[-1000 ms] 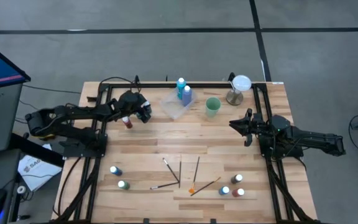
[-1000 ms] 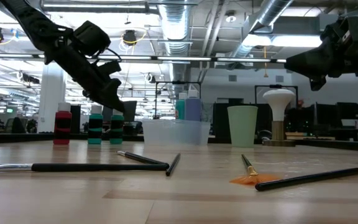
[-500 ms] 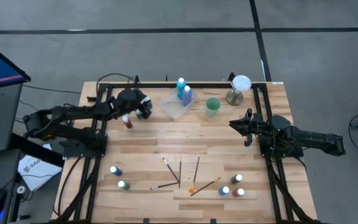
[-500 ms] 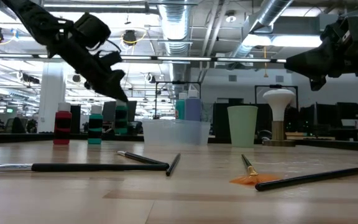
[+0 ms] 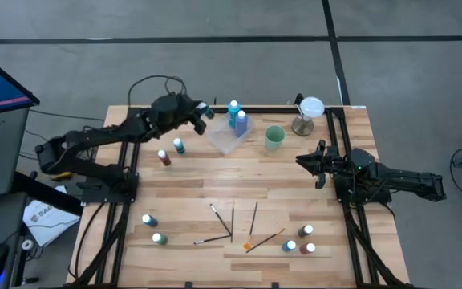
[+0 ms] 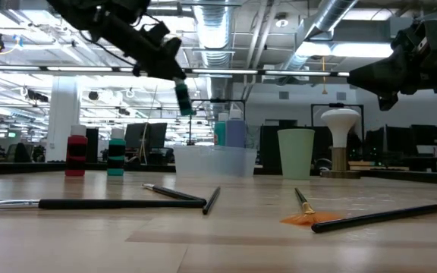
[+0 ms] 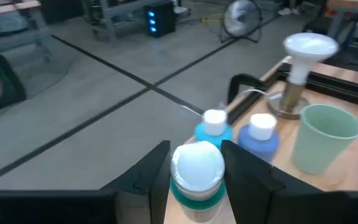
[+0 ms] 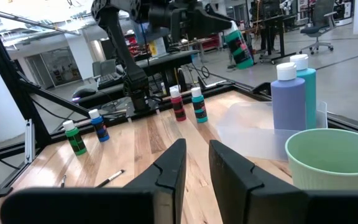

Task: Pick & Place Paint Supplies
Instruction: Put the top small green paint bottle into the transparent bin

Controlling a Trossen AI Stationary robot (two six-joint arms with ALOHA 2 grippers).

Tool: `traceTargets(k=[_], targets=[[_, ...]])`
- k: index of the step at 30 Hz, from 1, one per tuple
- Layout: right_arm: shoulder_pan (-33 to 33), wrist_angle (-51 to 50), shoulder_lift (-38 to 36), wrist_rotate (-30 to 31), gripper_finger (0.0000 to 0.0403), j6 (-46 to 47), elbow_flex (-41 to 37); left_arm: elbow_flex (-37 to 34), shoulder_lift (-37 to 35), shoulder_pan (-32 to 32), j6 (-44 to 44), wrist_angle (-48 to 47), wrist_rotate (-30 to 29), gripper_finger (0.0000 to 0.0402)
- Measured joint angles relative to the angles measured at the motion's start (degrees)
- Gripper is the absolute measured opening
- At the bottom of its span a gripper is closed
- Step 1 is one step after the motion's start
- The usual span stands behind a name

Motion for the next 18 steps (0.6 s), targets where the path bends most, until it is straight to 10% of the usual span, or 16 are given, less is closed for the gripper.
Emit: traceTargets(k=[18], targets=[[0.01,0.0,-0.01,0.0,0.0066,0.0,-0.01,5.93,21.8,-3.06,-1.7,10.02,3.41,0.0124]])
